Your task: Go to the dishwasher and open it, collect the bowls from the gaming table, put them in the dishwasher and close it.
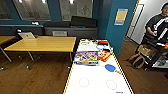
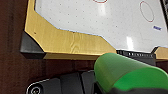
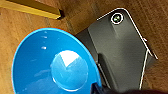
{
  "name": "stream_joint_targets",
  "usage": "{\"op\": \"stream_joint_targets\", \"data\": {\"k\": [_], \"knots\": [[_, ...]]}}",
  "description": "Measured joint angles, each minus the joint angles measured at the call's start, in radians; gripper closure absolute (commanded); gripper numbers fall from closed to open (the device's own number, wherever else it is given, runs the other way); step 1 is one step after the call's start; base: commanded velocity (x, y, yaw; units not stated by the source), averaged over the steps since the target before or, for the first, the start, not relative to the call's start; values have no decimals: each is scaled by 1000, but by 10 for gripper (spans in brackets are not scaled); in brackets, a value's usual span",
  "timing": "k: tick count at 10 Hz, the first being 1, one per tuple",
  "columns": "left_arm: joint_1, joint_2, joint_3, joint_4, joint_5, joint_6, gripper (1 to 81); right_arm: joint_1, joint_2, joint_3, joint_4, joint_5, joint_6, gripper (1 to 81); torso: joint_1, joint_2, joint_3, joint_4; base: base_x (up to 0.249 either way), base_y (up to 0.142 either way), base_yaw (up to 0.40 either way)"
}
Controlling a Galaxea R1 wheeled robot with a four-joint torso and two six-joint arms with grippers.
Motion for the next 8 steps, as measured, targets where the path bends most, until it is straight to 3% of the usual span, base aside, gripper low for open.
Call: {"op": "stream_joint_targets", "data": {"k": [4,8], "knots": [[204,5,2,277,-2,-65,811,-9,0,-5,-2,-1,0,811,-2,-2,7,0,0,0,0],[366,65,-96,466,-18,-83,811,-18,27,-52,-3,-1,0,811,-3,-2,8,0,0,0,0]]}}
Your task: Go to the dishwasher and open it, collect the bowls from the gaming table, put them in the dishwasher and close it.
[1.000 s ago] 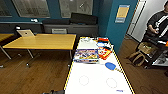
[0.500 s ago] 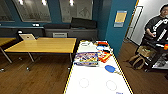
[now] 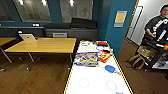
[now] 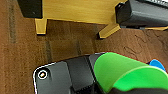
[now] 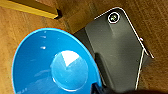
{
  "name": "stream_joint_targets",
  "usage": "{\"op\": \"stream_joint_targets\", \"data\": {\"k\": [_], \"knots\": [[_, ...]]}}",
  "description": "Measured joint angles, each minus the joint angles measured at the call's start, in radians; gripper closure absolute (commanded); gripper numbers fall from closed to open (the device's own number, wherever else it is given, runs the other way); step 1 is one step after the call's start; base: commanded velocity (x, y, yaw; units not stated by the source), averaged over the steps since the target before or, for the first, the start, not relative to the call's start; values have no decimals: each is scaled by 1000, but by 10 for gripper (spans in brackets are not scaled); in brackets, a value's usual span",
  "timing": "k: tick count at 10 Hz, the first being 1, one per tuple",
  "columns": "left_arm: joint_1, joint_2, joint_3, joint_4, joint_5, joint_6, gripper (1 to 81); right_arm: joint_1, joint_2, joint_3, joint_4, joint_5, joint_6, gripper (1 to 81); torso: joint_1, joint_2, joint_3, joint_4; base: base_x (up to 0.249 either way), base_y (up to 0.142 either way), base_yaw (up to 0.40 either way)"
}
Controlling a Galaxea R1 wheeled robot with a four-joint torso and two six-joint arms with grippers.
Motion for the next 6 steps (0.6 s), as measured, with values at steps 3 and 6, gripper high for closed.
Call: {"op": "stream_joint_targets", "data": {"k": [3,6], "knots": [[49,79,-107,85,-7,-10,811,4,19,-15,-11,3,0,811,1,1,0,0,-101,0,0],[143,134,-165,121,-20,-13,811,-24,52,-84,-32,-11,0,811,-2,-1,1,0,-131,0,0]]}}
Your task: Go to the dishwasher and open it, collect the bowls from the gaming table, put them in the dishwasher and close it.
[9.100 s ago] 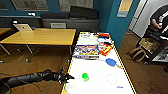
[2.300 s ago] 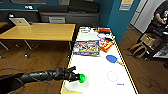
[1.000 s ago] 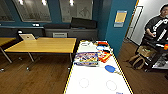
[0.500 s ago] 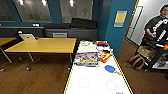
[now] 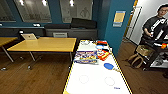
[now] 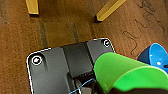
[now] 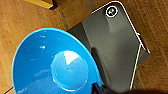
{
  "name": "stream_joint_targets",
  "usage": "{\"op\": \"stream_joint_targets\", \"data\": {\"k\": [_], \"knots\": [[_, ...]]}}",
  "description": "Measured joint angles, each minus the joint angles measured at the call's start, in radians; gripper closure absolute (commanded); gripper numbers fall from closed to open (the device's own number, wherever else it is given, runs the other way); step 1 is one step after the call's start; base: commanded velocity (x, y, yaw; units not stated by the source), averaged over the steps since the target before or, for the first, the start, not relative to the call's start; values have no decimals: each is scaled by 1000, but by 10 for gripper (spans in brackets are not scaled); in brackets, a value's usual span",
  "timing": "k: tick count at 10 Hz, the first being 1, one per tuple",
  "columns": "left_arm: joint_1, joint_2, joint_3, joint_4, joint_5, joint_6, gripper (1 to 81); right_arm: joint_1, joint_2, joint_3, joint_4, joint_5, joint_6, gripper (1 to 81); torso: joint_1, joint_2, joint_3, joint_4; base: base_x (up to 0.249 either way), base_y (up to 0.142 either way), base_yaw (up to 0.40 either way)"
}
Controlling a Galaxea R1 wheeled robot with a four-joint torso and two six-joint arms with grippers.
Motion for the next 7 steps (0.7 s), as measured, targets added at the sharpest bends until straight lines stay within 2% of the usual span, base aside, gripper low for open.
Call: {"op": "stream_joint_targets", "data": {"k": [3,7], "knots": [[37,54,-95,63,3,-22,811,-8,65,-90,-33,7,0,811,0,0,0,0,-139,0,0],[92,165,-224,117,0,-27,811,-47,132,-166,-81,3,0,811,-1,0,1,0,-147,0,0]]}}
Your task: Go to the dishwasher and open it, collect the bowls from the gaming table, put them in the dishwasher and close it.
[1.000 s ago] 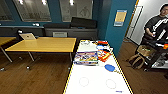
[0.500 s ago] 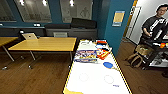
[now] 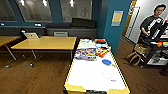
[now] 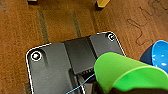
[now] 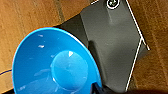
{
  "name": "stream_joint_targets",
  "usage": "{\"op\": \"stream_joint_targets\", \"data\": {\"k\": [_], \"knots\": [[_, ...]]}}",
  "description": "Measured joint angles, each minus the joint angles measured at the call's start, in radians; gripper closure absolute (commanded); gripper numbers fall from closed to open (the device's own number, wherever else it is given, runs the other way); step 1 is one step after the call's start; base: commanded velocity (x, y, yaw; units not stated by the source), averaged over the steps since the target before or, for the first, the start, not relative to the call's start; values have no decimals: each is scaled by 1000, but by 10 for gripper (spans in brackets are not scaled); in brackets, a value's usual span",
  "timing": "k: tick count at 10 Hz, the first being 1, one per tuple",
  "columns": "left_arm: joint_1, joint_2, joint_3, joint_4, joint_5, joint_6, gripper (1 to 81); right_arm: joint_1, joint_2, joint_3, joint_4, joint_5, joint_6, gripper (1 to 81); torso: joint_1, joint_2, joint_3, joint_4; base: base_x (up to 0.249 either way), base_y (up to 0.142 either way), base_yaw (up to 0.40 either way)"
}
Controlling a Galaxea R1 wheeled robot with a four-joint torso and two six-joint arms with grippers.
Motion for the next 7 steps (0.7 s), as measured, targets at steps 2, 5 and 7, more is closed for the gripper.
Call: {"op": "stream_joint_targets", "data": {"k": [2,5,7], "knots": [[27,32,-64,27,11,-3,811,-4,6,-8,-9,2,0,811,0,0,6,0,-150,0,0],[48,65,-117,48,21,-8,811,-12,6,-14,-15,0,0,811,0,0,35,0,-151,0,0],[49,76,-130,58,22,-12,811,-16,7,-27,-18,0,0,811,-1,-1,45,0,-151,0,0]]}}
